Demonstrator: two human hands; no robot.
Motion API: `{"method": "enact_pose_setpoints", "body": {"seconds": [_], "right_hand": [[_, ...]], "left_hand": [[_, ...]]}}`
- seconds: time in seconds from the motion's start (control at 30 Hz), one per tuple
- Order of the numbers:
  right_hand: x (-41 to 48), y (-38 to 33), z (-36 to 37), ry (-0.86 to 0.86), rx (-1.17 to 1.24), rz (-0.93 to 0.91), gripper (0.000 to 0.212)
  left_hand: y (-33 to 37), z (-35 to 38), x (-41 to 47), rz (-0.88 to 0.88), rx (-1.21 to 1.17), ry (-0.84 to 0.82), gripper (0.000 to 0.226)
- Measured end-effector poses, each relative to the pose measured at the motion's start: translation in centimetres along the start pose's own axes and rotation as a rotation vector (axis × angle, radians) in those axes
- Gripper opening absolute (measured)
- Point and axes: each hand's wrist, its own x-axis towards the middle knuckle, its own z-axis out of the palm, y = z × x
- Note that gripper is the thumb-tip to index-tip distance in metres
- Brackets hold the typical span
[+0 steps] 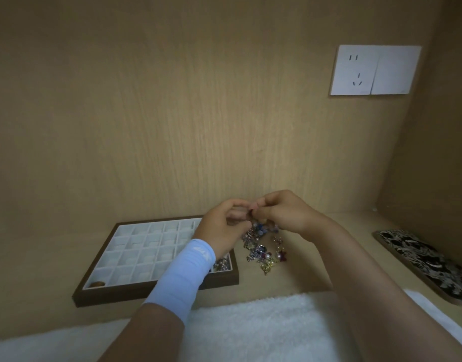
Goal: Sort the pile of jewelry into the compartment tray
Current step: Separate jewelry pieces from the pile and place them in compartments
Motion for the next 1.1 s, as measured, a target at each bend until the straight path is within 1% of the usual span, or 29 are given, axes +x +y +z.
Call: {"method": "enact_pose_setpoints", "body": {"seconds": [0.07,0.13,0.23,0.3,0.4,0.47,0.57,0.63,0.67,0.73,0.8,0.87,0.97,1.1], "right_hand": [[-0.1,-0.3,0.1,-0.021,0.083,-0.001,0.015],[-0.1,-0.6,0.3,-0.031,0.166,0.005,0.017],[-0.1,-0.9,0.8,-0.055,0.212,-0.011,0.019],[-0.1,-1.2,1.2,-0.052,0.254,-0.016,0.020],[-0.3,-1.9,2.0,-0.020,0.258,-0.042,0.014],[-0.4,-2.3,2.7,-0.019,0.251,-0.081,0.011],[-0.4,-2.9,3.9,-0.012,0.248,-0.163,0.009],[-0.5,-3.5,4.6,0.028,0.200,-0.220,0.008],[-0.6,-3.9,5.1,0.042,0.161,-0.260,0.012],[-0.9,-4.6,6.1,0.021,0.093,-0.352,0.020],[-1.4,-5.3,7.5,-0.014,0.021,-0.410,0.019],[-1.9,-5.9,8.9,-0.010,-0.078,-0.471,0.018],[-3.0,-6.5,11.3,-0.010,-0.204,-0.592,0.021],[-3.6,-7.1,14.1,-0.063,-0.284,-0.724,0.021]], "left_hand": [[0.4,-1.1,0.0,-0.041,-0.069,0.002,0.032],[0.8,-2.1,-0.1,-0.090,-0.136,-0.029,0.026],[1.2,-2.9,-0.2,-0.147,-0.236,-0.052,0.020],[1.3,-3.3,-0.2,-0.151,-0.220,-0.033,0.019],[1.2,-4.1,-0.2,-0.146,-0.181,0.001,0.015],[1.5,-4.8,-0.6,-0.123,-0.128,0.008,0.011],[2.0,-6.2,-1.3,-0.125,-0.058,0.037,0.011],[2.3,-7.4,-2.1,-0.125,0.003,0.032,0.013],[2.3,-8.1,-2.5,-0.130,0.036,0.019,0.014],[2.3,-9.5,-3.4,-0.151,0.056,-0.007,0.014],[2.2,-10.9,-4.6,-0.175,0.052,-0.001,0.013],[1.9,-12.2,-5.9,-0.188,0.054,0.009,0.014],[1.2,-14.1,-8.2,-0.180,0.041,-0.007,0.016],[0.4,-16.7,-10.5,-0.187,0.098,-0.025,0.012]]}}
